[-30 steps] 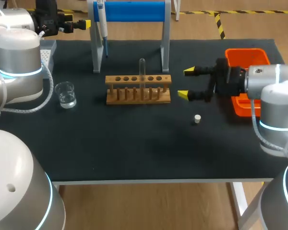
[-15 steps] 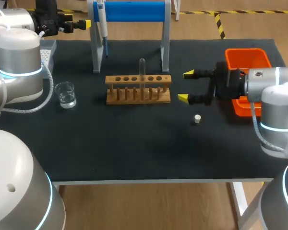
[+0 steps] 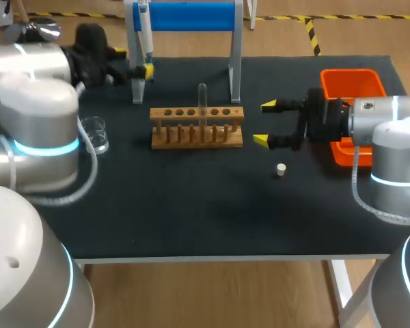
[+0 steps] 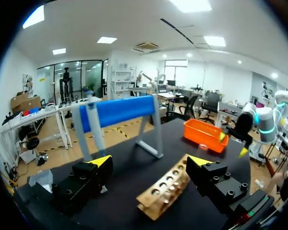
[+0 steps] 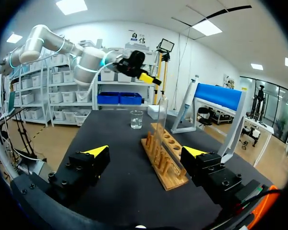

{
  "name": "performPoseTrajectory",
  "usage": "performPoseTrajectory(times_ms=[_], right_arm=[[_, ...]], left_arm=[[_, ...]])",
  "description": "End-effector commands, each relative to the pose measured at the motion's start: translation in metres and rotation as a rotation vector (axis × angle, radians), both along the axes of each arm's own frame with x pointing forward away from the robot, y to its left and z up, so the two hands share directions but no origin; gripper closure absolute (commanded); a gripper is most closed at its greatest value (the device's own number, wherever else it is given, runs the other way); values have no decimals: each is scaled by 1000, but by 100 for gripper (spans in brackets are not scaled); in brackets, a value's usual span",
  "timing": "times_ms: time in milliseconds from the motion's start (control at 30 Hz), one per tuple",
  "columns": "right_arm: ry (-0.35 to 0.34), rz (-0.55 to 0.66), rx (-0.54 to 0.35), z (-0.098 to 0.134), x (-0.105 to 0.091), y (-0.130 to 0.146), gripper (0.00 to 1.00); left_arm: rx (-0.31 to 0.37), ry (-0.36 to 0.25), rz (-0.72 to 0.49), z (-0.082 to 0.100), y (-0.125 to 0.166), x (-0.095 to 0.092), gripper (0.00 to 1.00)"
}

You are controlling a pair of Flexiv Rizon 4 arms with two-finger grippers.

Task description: Invert the test tube, pick up the pipette, mount the tip to pipette, aspirate from beaker and dispense into the tube, eject the tip, return the pipette, and cap with the stopper.

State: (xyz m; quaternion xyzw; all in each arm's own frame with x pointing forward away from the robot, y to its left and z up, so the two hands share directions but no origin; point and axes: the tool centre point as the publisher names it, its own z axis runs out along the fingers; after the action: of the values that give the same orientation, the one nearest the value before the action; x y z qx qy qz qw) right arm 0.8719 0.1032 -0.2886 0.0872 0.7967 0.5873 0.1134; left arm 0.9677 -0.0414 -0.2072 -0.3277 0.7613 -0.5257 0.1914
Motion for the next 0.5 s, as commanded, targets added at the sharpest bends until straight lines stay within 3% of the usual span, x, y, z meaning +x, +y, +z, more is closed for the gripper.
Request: performPoseTrajectory(times_ms=[33,200,367,500], right_arm=[[-1,-1,0,0,0,0,0],[-1,-1,0,0,0,0,0],[-1,-1,0,0,0,0,0],[-1,-1,0,0,0,0,0]], left_arm=[[3,-48,11,-16,-26,-66,0],[32,-76,-22,-33,-42,-93,0],[47,-108,-36,-43,-49,-106,0],[64,-96,-67,-51,-51,-113,0]])
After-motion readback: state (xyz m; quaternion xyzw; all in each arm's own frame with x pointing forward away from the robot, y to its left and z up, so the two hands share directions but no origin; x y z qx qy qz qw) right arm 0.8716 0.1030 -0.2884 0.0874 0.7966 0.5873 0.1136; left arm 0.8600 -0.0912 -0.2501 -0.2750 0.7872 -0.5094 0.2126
